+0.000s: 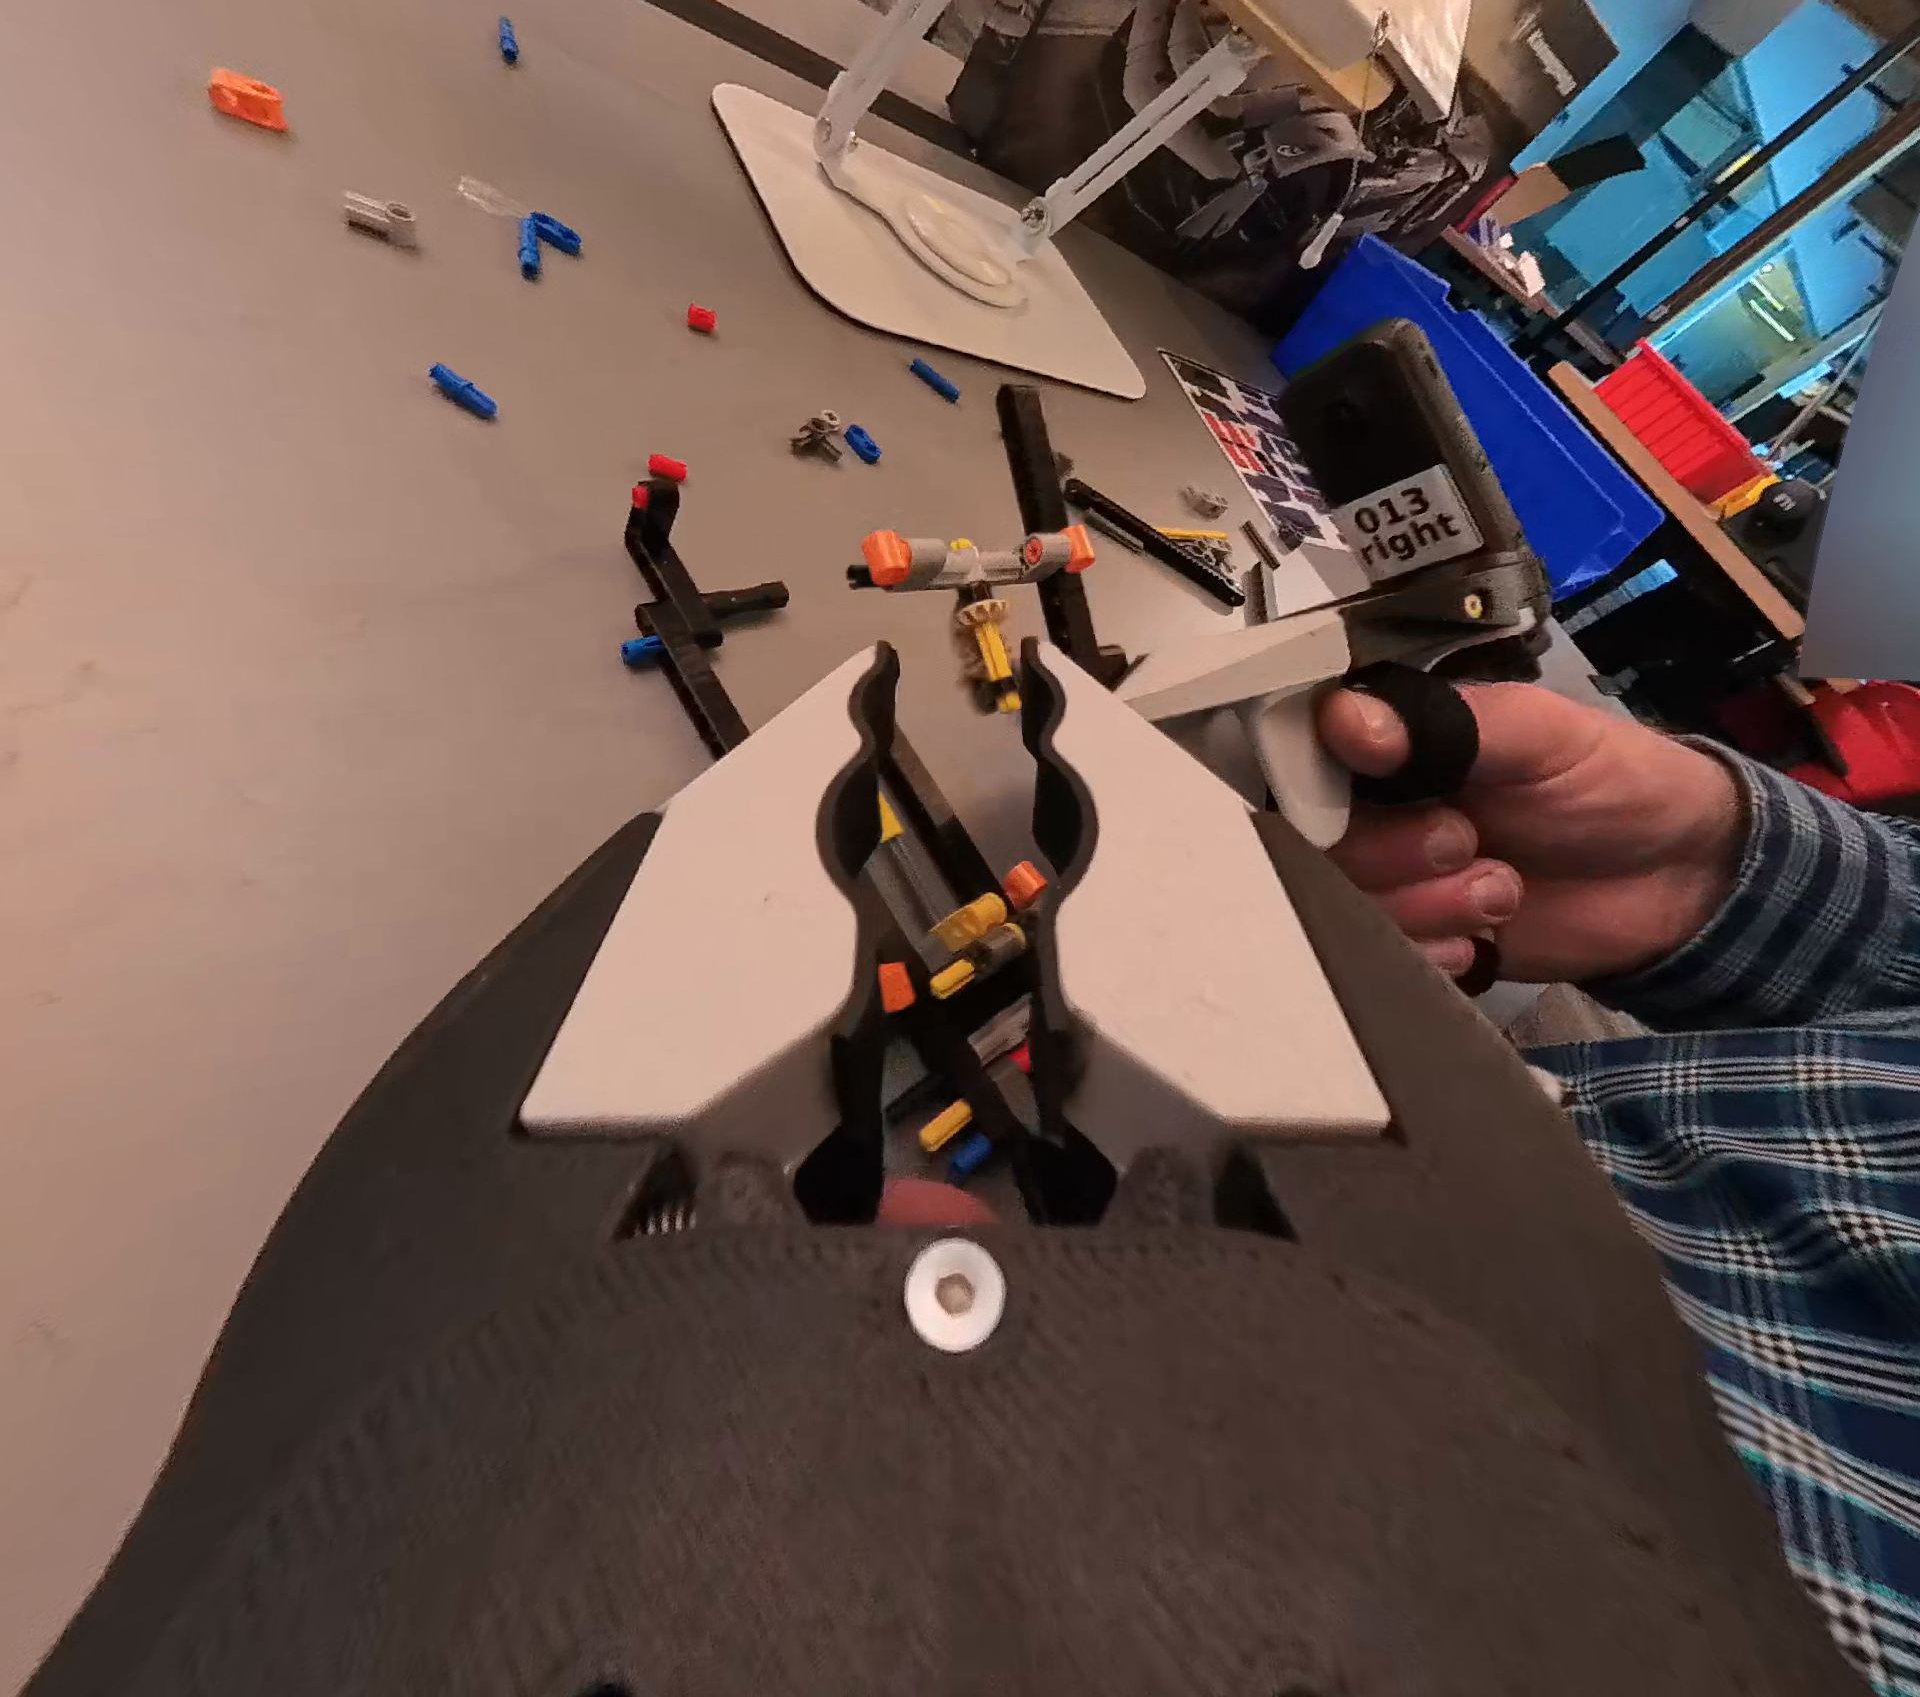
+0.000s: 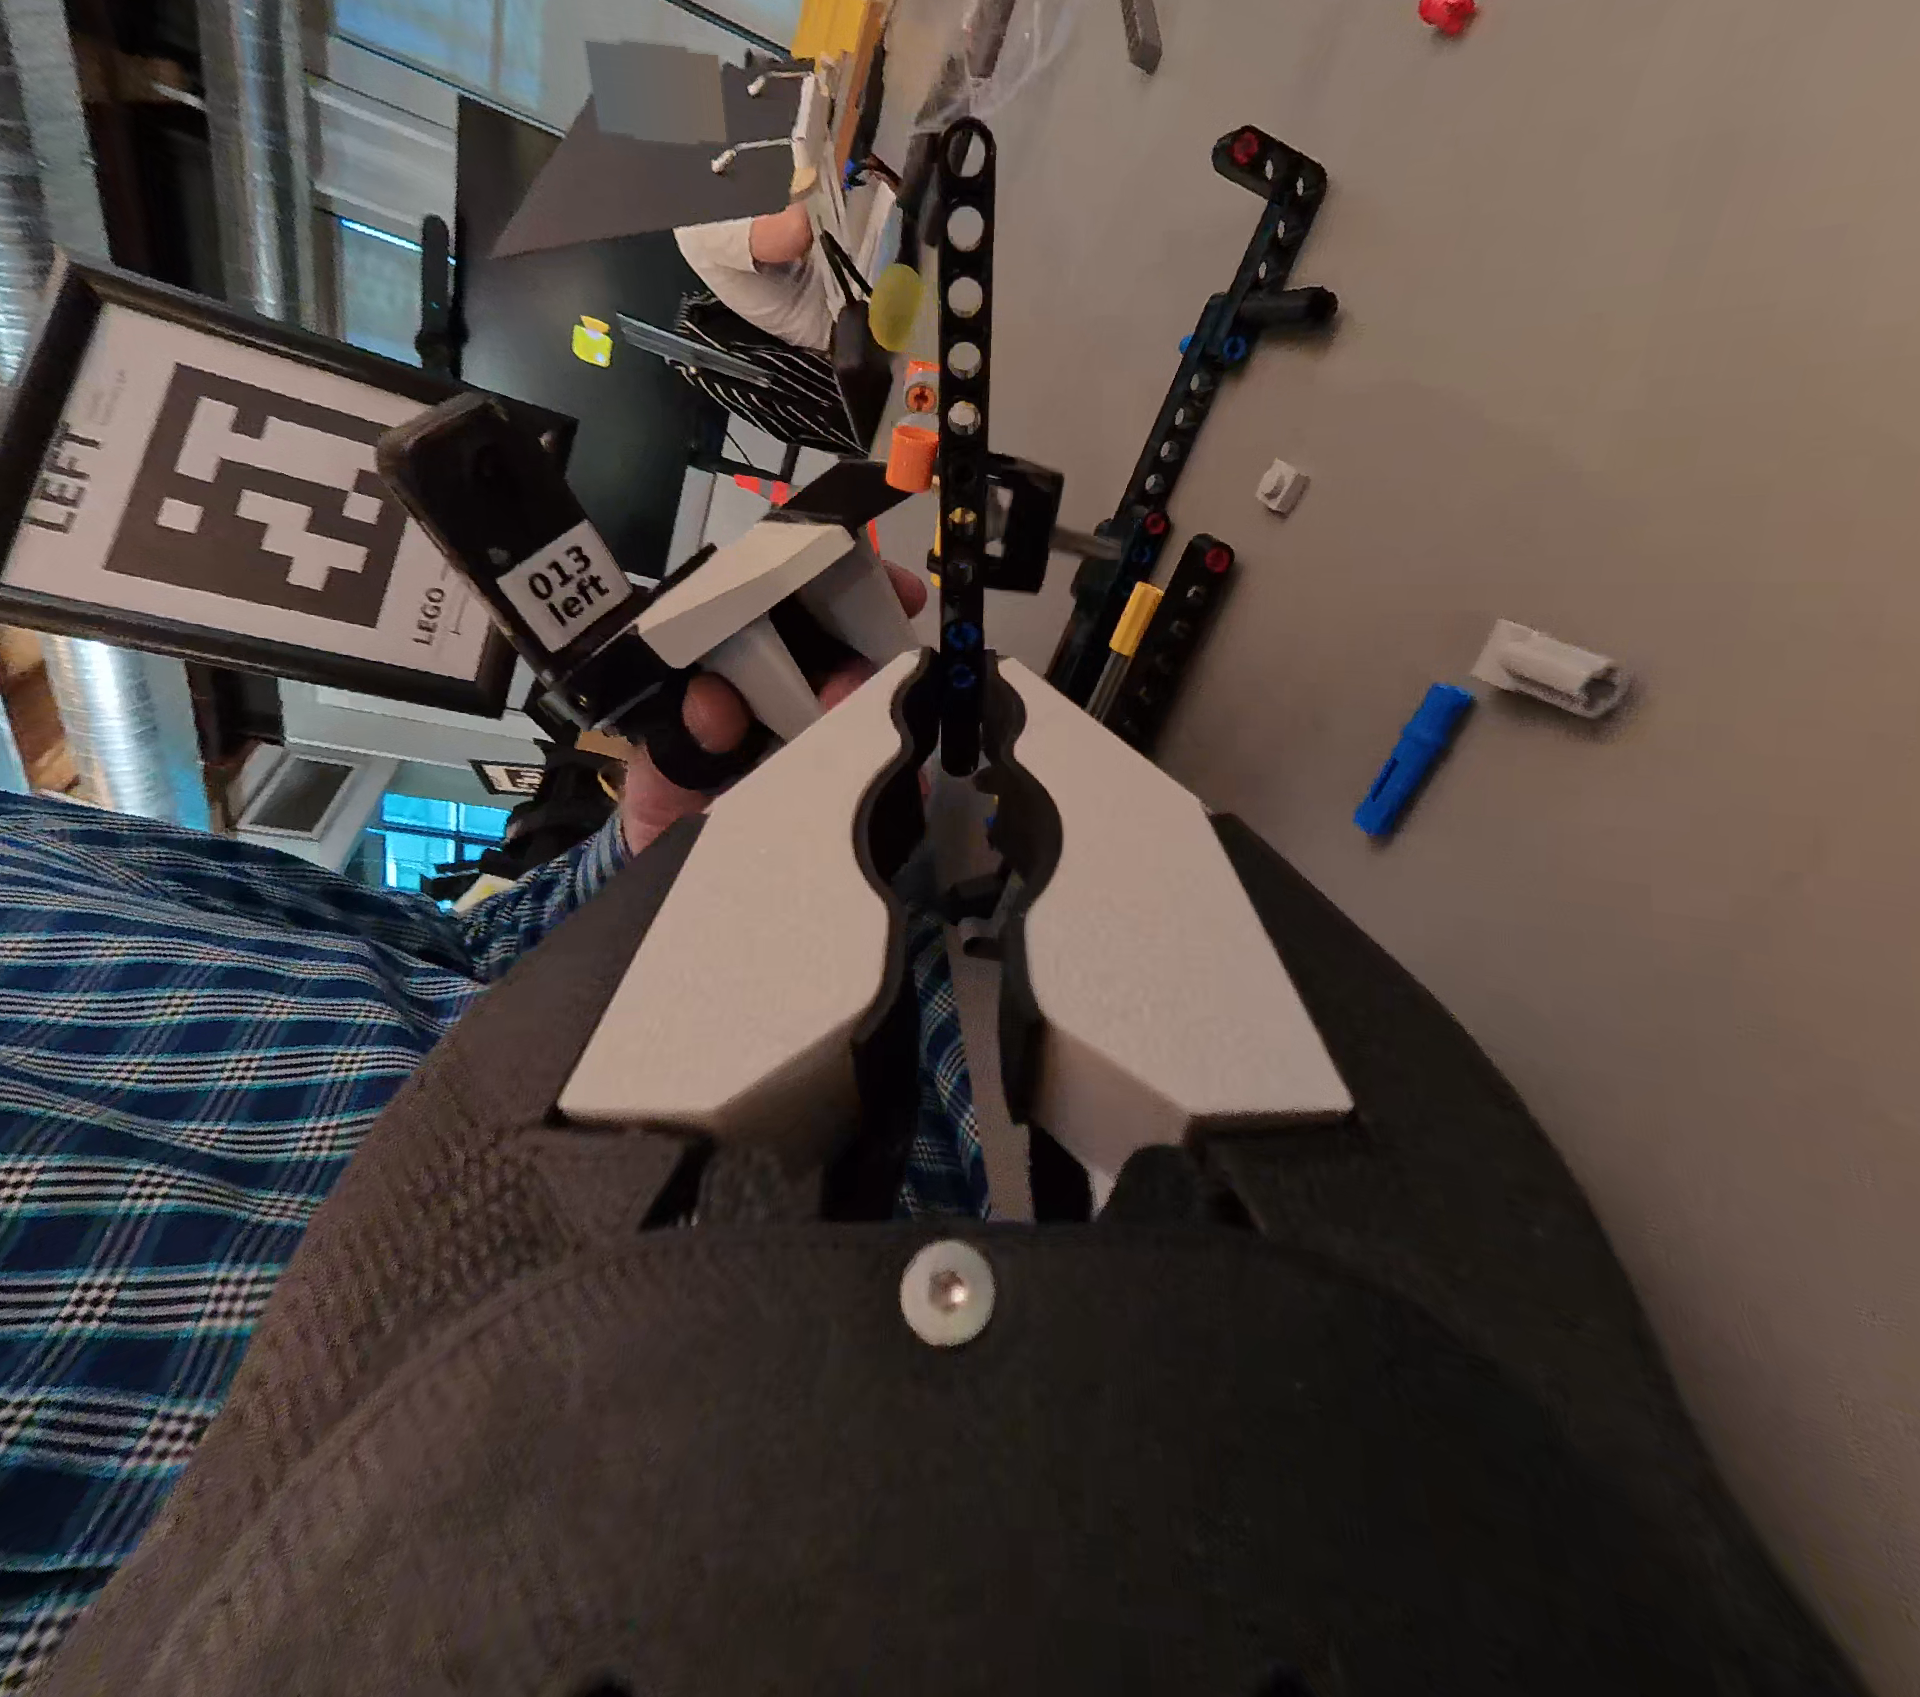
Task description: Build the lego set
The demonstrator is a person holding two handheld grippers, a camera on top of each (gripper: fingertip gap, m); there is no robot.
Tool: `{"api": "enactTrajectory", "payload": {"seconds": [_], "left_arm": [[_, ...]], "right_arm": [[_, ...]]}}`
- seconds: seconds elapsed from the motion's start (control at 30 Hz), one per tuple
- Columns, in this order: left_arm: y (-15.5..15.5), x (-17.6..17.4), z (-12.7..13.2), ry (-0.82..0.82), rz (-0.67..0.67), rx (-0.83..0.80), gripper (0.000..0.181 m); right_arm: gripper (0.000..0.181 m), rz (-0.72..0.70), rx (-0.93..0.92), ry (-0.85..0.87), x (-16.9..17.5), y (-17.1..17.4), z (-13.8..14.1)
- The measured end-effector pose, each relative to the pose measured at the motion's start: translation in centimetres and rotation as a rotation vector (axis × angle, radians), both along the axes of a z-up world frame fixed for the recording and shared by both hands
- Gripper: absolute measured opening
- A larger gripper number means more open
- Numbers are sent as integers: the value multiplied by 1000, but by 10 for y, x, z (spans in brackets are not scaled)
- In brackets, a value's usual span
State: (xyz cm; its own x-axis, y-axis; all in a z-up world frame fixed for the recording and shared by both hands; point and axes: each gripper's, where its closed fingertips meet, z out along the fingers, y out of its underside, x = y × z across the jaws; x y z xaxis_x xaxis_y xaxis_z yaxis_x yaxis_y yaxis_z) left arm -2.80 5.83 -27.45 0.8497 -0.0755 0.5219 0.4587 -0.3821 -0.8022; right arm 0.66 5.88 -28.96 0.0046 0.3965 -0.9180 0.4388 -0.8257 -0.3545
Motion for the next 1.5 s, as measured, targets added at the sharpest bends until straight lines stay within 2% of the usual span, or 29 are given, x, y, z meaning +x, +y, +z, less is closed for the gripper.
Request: {"api": "enactTrajectory", "payload": {"seconds": [0.13,0.27,0.43,0.63,0.77,0.97,1.27,1.4,1.5], "left_arm": [[-2,-6,-3,77,0,-25,24],[2,-11,8,299,-69,-13,27],[12,-1,15,622,-319,-3,30],[18,12,8,720,-590,-13,24],[20,20,2,702,-686,-21,15],[25,20,-2,753,-675,8,12],[34,12,-3,870,-604,64,6],[37,11,-3,950,-592,85,5],[38,16,3,951,-589,132,6]], "right_arm": [[5,21,59,-33,-1,-2,-4],[5,48,104,-43,0,-5,-4],[5,99,260,-50,0,-5,0],[5,192,480,-50,4,-2,3],[5,243,549,-43,6,0,6],[5,280,604,-63,7,7,3],[9,249,578,-66,2,18,8],[19,219,584,-58,1,27,12],[22,223,572,-30,-2,30,18]]}}
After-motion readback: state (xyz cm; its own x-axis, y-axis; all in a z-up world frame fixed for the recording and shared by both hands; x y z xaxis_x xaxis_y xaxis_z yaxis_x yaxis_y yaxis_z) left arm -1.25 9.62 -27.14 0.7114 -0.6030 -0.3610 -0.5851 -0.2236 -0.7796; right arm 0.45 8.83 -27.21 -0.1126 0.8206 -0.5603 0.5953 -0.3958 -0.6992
